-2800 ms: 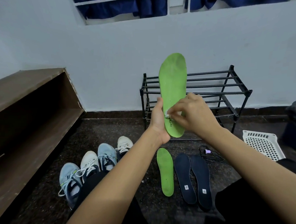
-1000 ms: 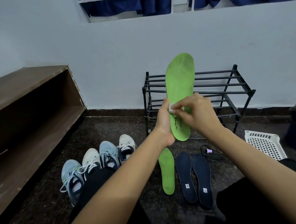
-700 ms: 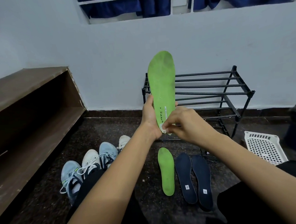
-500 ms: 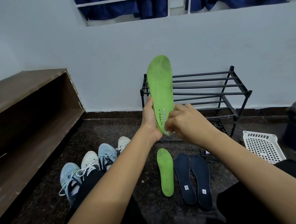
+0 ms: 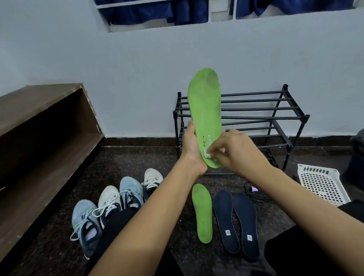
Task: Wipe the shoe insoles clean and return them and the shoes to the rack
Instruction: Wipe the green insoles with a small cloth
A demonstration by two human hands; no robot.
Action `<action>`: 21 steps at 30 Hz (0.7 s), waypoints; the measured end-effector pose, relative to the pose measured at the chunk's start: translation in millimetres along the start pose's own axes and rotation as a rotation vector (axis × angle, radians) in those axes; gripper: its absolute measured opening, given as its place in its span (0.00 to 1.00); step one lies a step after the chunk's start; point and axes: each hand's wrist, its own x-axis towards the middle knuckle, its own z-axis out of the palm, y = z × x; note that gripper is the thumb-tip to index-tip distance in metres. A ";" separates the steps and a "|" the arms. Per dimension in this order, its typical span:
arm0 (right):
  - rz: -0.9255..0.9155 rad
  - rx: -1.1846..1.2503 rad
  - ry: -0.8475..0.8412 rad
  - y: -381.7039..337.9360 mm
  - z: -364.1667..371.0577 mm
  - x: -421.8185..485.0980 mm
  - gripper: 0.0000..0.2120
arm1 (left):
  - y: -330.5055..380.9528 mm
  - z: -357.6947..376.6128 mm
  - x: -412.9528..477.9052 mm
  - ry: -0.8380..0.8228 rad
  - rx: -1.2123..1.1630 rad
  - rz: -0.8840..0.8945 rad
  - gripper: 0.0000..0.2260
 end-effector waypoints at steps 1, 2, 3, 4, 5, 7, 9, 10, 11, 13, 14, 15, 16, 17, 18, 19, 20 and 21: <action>0.029 0.052 -0.037 -3.9 0.1 -1.8 0.05 | 3.6 -2.1 1.2 0.003 -0.006 0.010 0.33; 0.059 0.111 -0.050 -6.8 0.2 -3.5 0.06 | 6.9 -4.6 2.3 0.004 -0.010 0.019 0.35; 0.084 0.171 -0.052 -9.0 0.0 -5.0 0.06 | 9.6 -6.8 3.0 -0.003 -0.016 0.027 0.35; 0.103 0.224 -0.051 -10.5 -0.4 -6.2 0.06 | 11.2 -8.6 3.0 -0.010 -0.019 0.035 0.35; 0.117 0.268 -0.050 -10.8 -0.8 -7.2 0.06 | 11.4 -9.8 3.1 -0.016 -0.022 0.045 0.35; 0.129 0.323 -0.052 -11.5 -1.0 -9.8 0.06 | 9.3 -10.3 2.5 -0.024 -0.014 0.061 0.35; 0.114 0.347 -0.016 -13.3 0.9 -12.4 0.05 | 5.6 -9.8 2.3 -0.024 -0.012 0.064 0.35; 0.095 0.343 0.017 -14.1 2.8 -13.1 0.05 | 3.5 -9.6 2.0 -0.025 -0.012 0.060 0.35; 0.073 0.324 0.051 -14.2 5.1 -12.9 0.04 | 1.4 -9.3 1.6 -0.025 -0.009 0.054 0.35; 0.043 0.271 0.111 -12.2 8.2 -9.7 0.04 | -4.1 -8.3 0.0 -0.018 0.000 0.032 0.34; 0.045 0.245 0.142 -9.9 8.8 -6.9 0.03 | -7.5 -7.2 -1.2 -0.010 0.011 0.021 0.32; 0.055 0.218 0.178 -7.0 9.0 -3.9 0.03 | -11.0 -5.4 -2.5 -0.002 0.033 0.016 0.31; 0.069 0.194 0.216 -4.2 8.7 -1.3 0.03 | -14.4 -3.6 -3.7 0.003 0.061 0.014 0.30; 0.087 0.177 0.251 -1.4 8.0 0.5 0.03 | -17.4 -2.2 -4.5 0.003 0.085 0.010 0.29; 0.103 0.173 0.275 0.1 7.4 1.6 0.03 | -19.5 -1.1 -5.6 -0.002 0.098 0.003 0.29; 0.110 0.179 0.286 0.7 6.9 1.8 0.03 | -20.8 -0.4 -6.7 -0.003 0.105 -0.004 0.29; 0.108 0.194 0.283 0.2 6.9 1.5 0.03 | -20.5 -0.5 -8.3 -0.002 0.110 -0.009 0.28; 0.101 0.219 0.268 -0.9 7.0 0.9 0.04 | -19.1 -1.5 -9.1 -0.001 0.114 -0.014 0.28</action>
